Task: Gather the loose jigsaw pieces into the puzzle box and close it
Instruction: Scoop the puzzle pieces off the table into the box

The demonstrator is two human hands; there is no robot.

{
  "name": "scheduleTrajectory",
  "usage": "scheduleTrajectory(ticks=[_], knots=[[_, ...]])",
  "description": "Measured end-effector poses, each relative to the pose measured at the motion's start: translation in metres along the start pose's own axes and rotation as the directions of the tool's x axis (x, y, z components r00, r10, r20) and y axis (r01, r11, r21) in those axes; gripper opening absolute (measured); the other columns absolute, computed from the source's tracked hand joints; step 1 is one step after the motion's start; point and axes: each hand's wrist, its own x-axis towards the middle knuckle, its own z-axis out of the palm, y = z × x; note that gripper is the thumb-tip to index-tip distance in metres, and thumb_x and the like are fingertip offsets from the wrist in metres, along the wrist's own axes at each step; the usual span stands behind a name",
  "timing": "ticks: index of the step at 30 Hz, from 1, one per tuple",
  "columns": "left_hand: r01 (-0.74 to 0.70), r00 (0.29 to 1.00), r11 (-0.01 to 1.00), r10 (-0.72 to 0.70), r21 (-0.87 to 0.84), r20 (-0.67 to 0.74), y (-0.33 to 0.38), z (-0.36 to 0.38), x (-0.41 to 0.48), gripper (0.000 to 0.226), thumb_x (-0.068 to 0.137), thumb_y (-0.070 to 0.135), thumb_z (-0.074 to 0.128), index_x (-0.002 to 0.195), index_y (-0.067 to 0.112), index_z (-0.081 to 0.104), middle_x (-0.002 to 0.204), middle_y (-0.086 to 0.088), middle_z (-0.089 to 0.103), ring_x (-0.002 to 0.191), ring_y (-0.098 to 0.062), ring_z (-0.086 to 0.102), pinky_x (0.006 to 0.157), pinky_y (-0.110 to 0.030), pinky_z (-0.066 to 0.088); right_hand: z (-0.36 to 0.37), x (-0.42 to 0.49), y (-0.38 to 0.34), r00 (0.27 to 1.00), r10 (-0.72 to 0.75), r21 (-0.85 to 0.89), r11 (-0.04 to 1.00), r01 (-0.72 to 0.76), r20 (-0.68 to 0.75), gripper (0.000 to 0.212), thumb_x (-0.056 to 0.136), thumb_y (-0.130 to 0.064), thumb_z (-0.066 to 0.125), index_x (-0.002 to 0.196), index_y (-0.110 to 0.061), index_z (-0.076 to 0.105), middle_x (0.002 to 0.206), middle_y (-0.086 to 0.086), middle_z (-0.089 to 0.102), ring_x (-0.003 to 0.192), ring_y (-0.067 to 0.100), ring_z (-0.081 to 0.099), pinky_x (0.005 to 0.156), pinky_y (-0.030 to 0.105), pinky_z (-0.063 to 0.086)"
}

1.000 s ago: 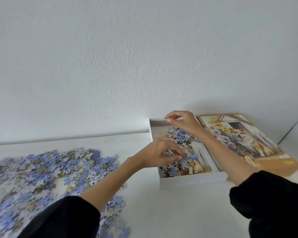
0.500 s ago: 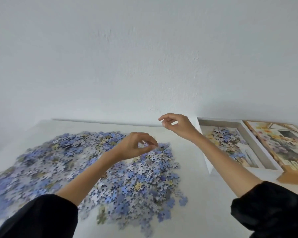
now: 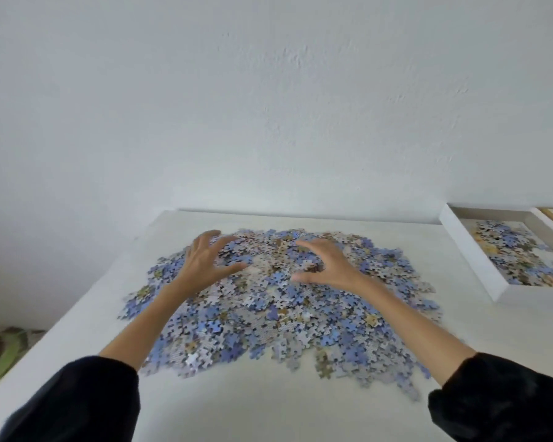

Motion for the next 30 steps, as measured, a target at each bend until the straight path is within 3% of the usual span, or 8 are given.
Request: scheduleTrajectory(ticks=[4, 7, 11, 16, 19, 22, 26, 30], knots=[[0.162, 0.981, 0.986, -0.164, 0.033, 0.103, -0.038, -0.001, -0.006, 0.119, 0.037, 0.102, 0.022, 0.142, 0.049, 0.01, 0.155, -0.009, 0.004, 0.142, -0.033, 0.003, 0.11, -0.06, 0.005, 0.027, 0.012, -0.008, 0.995, 0.085, -0.213, 0.974, -0.073, 0.045, 0.118, 0.036, -0.1, 0.027, 0.14, -0.05, 0.001, 0.155, 0.002, -0.004, 0.142, 0.028, -0.005, 0.112, 0.057, 0.008], [0.054, 0.969, 0.997, -0.064, 0.052, 0.237, -0.04, 0.0, -0.001, 0.12, 0.033, 0.103, 0.024, 0.138, 0.054, -0.009, 0.156, -0.007, -0.006, 0.143, -0.032, 0.0, 0.111, -0.061, 0.01, 0.037, 0.015, -0.018, 0.987, 0.097, -0.34, 0.939, -0.048, 0.13, 0.13, 0.023, -0.103, 0.018, 0.139, -0.05, -0.008, 0.155, 0.0, -0.012, 0.14, 0.032, -0.013, 0.108, 0.063, 0.001], [-0.079, 0.945, 0.992, 0.042, 0.1, 0.325, -0.039, 0.005, 0.004, 0.122, 0.032, 0.103, 0.022, 0.137, 0.054, -0.016, 0.155, -0.003, -0.013, 0.142, -0.033, 0.001, 0.11, -0.061, 0.018, 0.04, 0.009, -0.025, 0.98, 0.08, -0.369, 0.93, -0.007, 0.185, 0.127, 0.025, -0.1, 0.024, 0.139, -0.051, -0.008, 0.153, -0.003, -0.016, 0.139, 0.03, -0.018, 0.107, 0.061, -0.001], [-0.166, 0.943, 0.98, 0.125, 0.111, 0.308, -0.037, 0.009, 0.003, 0.12, 0.035, 0.102, 0.022, 0.142, 0.051, 0.007, 0.15, 0.007, 0.014, 0.134, -0.023, 0.017, 0.108, -0.053, 0.025, 0.048, 0.003, -0.03, 1.0, 0.008, -0.364, 0.931, -0.005, 0.005, 0.087, 0.058, -0.085, 0.046, 0.135, -0.048, 0.03, 0.15, -0.008, 0.017, 0.138, 0.02, 0.006, 0.109, 0.048, 0.012], [-0.208, 0.953, 0.978, 0.2, 0.012, 0.228, -0.032, 0.013, -0.001, 0.096, 0.048, 0.092, 0.039, 0.133, 0.048, 0.034, 0.136, 0.005, 0.034, 0.122, -0.015, 0.031, 0.1, -0.039, 0.032, 0.052, 0.005, -0.027, 0.995, -0.049, -0.295, 0.955, 0.021, -0.086, 0.078, 0.056, -0.081, 0.035, 0.123, -0.043, 0.048, 0.139, -0.006, 0.035, 0.131, 0.018, 0.023, 0.104, 0.04, 0.022], [-0.269, 0.956, 0.957, 0.279, -0.104, 0.093, -0.027, 0.014, -0.005, 0.063, 0.062, 0.07, 0.05, 0.115, 0.036, 0.054, 0.112, 0.012, 0.055, 0.095, -0.008, 0.053, 0.082, -0.031, 0.049, 0.053, 0.01, -0.025, 0.984, -0.068, -0.191, 0.981, 0.036, -0.165, 0.053, 0.066, -0.064, 0.058, 0.112, -0.037, 0.057, 0.122, -0.004, 0.049, 0.116, 0.014, 0.038, 0.097, 0.032, 0.034], [-0.322, 0.943, 0.925, 0.333, -0.201, 0.022, -0.02, 0.017, -0.005, 0.041, 0.069, 0.055, 0.059, 0.105, 0.035, 0.06, 0.101, 0.016, 0.062, 0.08, -0.005, 0.063, 0.067, -0.031, 0.058, 0.054, 0.016, -0.023, 0.953, -0.109, -0.082, 0.993, 0.089, -0.282, 0.032, 0.072, -0.034, 0.074, 0.102, -0.031, 0.064, 0.103, -0.003, 0.057, 0.092, 0.017, 0.053, 0.079, 0.029, 0.046], [-0.272, 0.951, 0.91, 0.303, -0.314, 0.054, -0.009, 0.015, 0.001, 0.035, 0.069, 0.059, 0.059, 0.101, 0.044, 0.055, 0.101, 0.018, 0.064, 0.077, -0.003, 0.067, 0.063, -0.029, 0.059, 0.043, 0.019, -0.02, 0.951, -0.111, 0.048, 0.99, 0.13, -0.288, 0.025, 0.071, -0.021, 0.077, 0.093, -0.026, 0.067, 0.092, 0.0, 0.06, 0.073, 0.016, 0.053, 0.063, 0.022, 0.043]])
